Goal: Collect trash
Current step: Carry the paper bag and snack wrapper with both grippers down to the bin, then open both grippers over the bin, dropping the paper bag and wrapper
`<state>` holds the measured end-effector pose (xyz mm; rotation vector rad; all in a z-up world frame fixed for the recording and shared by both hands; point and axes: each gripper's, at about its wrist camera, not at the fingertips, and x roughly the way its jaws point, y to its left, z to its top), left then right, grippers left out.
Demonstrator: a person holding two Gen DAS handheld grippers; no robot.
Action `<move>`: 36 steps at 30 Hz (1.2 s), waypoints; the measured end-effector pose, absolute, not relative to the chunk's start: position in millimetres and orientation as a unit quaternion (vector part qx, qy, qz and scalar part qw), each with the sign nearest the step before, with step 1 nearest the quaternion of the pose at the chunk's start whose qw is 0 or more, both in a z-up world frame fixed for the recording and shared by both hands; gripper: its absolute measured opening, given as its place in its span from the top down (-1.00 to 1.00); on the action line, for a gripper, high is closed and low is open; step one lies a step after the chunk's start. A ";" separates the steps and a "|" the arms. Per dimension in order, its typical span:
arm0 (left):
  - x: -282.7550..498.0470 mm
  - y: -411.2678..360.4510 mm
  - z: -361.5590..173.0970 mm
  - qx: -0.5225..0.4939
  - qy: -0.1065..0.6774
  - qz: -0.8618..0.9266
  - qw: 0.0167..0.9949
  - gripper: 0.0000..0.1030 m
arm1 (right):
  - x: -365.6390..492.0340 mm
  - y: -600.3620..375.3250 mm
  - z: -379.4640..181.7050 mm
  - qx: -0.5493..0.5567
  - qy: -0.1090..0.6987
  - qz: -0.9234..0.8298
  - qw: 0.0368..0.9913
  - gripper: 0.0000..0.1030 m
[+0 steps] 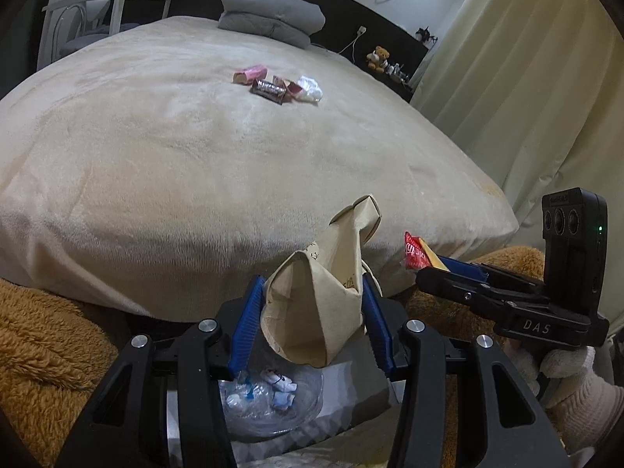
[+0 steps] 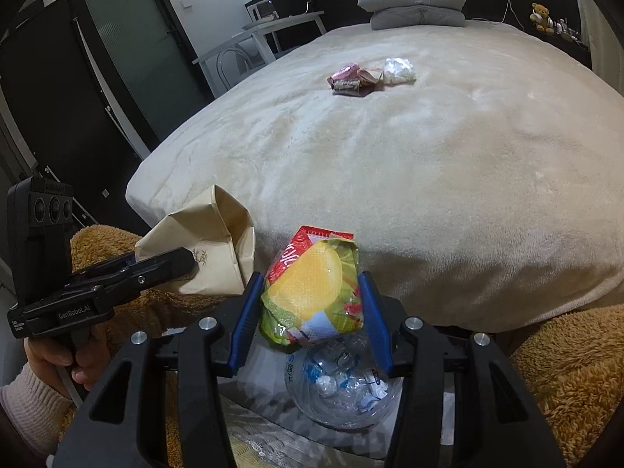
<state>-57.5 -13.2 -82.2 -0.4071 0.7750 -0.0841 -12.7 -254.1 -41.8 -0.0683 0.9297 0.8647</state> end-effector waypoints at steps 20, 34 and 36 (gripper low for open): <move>-8.8 -29.4 -162.0 -0.184 0.551 -0.029 0.813 0.07 | 9.6 -241.9 -111.8 -0.063 0.567 0.356 0.740 0.04; 0.3 -31.3 -194.6 -0.190 0.610 -0.021 0.769 0.06 | 12.4 -232.8 -141.6 -0.078 0.620 0.334 0.705 0.04; 1.1 -31.0 -197.3 -0.189 0.617 -0.017 0.764 0.06 | 12.3 -232.7 -144.9 -0.079 0.626 0.331 0.702 0.04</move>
